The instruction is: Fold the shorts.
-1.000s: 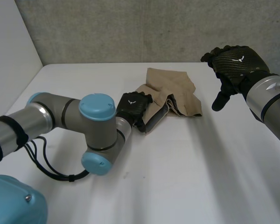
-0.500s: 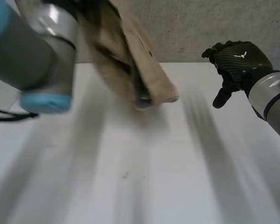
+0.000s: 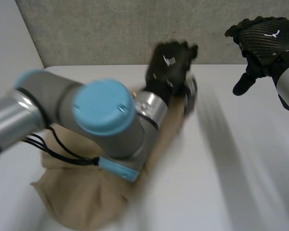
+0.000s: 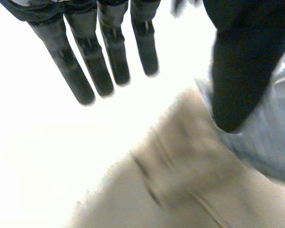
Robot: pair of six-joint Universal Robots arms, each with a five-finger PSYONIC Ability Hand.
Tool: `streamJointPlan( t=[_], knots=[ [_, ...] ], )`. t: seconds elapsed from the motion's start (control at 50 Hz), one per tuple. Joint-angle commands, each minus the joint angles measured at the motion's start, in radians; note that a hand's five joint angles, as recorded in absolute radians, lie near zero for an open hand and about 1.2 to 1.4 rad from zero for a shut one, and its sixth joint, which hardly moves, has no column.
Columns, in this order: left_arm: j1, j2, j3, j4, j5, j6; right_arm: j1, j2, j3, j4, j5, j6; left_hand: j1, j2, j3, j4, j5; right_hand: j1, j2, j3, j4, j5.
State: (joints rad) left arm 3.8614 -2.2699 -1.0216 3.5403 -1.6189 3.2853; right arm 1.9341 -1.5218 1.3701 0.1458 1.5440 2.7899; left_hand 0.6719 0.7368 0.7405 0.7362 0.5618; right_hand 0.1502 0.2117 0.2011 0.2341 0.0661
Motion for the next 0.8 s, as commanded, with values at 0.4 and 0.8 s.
streamJointPlan(
  t=[0.4, 0.8],
  knots=[
    [0.191, 0.364, -0.403, -0.067, 0.037, 0.001, 0.019, 0.005, 0.089, 0.150, -0.143, -0.089, -0.317, -0.382, -0.386, -0.382, -0.382, 0.024, -0.037, -0.027, -0.060, -0.066],
    [0.447, 0.710, -0.860, -0.379, -0.033, -0.010, 0.177, -0.032, 0.555, -0.003, -0.294, -0.024, -0.197, -0.262, -0.266, -0.261, -0.262, 0.076, 0.014, 0.025, -0.008, -0.015]
  ],
)
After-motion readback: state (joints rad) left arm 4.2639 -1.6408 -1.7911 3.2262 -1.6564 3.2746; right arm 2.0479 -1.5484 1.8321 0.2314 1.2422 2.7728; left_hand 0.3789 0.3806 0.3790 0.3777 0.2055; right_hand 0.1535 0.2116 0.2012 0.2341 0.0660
